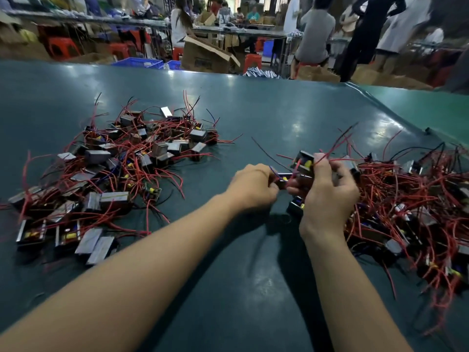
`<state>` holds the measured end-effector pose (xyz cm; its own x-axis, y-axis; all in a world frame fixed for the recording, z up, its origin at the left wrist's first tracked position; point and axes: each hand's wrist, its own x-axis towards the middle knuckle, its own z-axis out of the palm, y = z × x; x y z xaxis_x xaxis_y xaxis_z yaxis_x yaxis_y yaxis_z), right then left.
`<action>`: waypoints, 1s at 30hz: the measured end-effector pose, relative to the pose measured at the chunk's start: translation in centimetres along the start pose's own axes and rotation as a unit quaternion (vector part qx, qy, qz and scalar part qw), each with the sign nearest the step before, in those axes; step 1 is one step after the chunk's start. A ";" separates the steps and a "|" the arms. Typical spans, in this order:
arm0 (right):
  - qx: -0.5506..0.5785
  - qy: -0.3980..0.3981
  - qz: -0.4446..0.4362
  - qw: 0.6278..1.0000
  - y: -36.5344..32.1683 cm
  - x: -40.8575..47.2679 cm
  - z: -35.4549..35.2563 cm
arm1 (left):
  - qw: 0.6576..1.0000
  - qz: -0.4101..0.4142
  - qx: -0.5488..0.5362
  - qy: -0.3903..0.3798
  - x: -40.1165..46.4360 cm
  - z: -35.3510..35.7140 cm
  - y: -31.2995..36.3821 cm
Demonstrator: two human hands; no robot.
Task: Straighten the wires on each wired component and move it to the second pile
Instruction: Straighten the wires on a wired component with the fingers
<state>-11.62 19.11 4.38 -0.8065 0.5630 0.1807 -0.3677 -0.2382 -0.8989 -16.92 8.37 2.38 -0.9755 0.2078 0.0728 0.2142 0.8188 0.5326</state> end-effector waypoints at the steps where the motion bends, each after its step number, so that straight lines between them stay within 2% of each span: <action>1: 0.029 -0.010 0.043 0.999 -0.1 -0.1 0.2 | 0.999 0.002 -0.054 -0.002 -0.4 0.2 0.2; 3: 0.077 -0.043 0.132 0.987 -0.3 -0.2 0.5 | 0.994 -0.003 -0.108 0.032 -1.5 -0.6 0.3; 5: 0.114 -0.071 0.208 0.969 -0.4 -0.6 0.8 | 0.983 -0.004 -0.145 0.112 -2.9 -1.9 -0.1; 6: 0.129 -0.082 0.236 0.960 -0.3 -0.9 1.0 | 0.972 0.005 -0.200 0.124 -3.7 -2.7 -0.5; 9: 0.129 -0.110 0.285 0.944 0.5 -2.0 1.8 | 0.918 0.067 -0.383 0.073 -7.0 -4.0 -2.3; 11: 0.098 -0.116 0.285 0.946 1.1 -3.0 2.5 | 0.903 0.073 -0.414 0.090 -9.0 -3.7 -3.8; 15: 0.007 -0.153 0.198 0.968 2.5 -4.6 2.8 | 0.876 0.027 -0.442 0.191 -9.8 -2.6 -5.3; 19: -0.052 -0.238 0.219 0.945 2.4 -4.8 2.7 | 0.844 -0.010 -0.475 0.249 -9.1 -2.8 -5.9; 21: -0.086 -0.251 0.222 0.938 2.2 -4.6 2.6 | 0.831 -0.037 -0.494 0.252 -9.1 -3.0 -6.1; 22: -0.097 -0.250 0.219 0.938 2.1 -4.4 2.5 | 0.814 -0.055 -0.522 0.250 -9.1 -3.2 -6.1; 25: -0.086 -0.218 0.209 0.949 1.5 -3.3 2.0 | 0.738 -0.092 -0.620 0.250 -8.8 -3.8 -6.4; 26: -0.080 -0.204 0.206 0.954 1.2 -2.7 1.7 | 0.722 -0.097 -0.640 0.243 -8.8 -3.9 -6.5; 30: -0.019 -0.207 0.257 0.944 0.2 -1.1 0.8 | 0.694 -0.105 -0.678 0.218 -8.7 -4.3 -6.6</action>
<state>-11.17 17.79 4.34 -0.9886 0.0214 -0.1492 0.1313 -0.3634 -0.9223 -10.08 -1.16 1.81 -0.9638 -0.2645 -0.0349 0.1091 -0.5102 0.8531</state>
